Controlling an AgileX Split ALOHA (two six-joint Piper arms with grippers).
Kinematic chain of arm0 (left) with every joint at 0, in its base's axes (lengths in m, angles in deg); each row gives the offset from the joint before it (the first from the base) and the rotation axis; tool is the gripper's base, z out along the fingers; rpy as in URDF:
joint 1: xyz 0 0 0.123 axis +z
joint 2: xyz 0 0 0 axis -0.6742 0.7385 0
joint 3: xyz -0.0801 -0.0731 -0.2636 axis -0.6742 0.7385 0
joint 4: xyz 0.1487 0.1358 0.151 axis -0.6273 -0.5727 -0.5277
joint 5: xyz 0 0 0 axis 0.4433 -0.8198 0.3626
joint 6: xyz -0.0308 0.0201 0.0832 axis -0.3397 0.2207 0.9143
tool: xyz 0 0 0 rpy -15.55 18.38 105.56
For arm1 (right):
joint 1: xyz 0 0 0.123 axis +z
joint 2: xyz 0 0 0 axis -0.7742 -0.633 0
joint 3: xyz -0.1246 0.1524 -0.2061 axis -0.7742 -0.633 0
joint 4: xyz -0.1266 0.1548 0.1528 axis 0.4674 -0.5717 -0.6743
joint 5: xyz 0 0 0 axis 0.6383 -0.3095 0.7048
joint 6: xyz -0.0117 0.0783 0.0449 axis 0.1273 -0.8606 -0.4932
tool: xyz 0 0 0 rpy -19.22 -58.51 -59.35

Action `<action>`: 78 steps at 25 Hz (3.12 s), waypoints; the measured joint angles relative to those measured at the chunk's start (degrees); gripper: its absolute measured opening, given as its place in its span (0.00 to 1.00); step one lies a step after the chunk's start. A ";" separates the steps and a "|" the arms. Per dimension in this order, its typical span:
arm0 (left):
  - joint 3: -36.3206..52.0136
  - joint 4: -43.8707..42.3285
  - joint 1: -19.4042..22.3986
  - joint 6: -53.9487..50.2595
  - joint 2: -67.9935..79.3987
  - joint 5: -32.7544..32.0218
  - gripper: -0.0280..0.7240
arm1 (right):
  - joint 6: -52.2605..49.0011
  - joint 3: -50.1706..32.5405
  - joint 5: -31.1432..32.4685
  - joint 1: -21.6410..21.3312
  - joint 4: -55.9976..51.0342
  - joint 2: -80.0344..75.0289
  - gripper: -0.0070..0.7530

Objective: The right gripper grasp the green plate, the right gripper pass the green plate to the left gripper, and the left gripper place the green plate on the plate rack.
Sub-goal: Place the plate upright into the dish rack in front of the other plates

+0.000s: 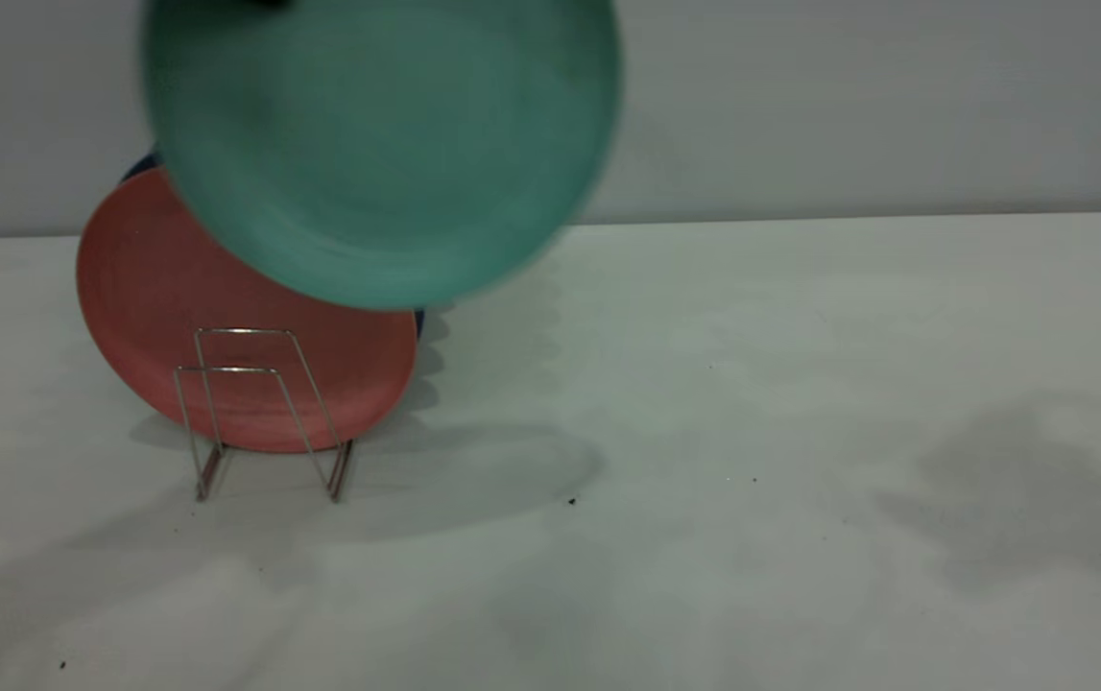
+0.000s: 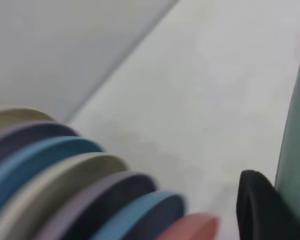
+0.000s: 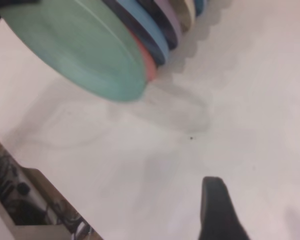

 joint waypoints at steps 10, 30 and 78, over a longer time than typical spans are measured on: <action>0.00 -4.81 8.83 23.65 -3.20 -6.63 0.16 | -3.65 -23.49 0.61 0.00 4.83 22.58 0.59; 0.05 -26.02 4.19 24.91 -2.35 2.52 0.16 | -21.64 -48.61 1.28 -0.06 25.81 66.17 0.59; 0.05 -28.44 1.16 22.31 5.38 5.26 0.43 | -21.90 -53.09 -3.35 -0.06 25.99 68.86 0.59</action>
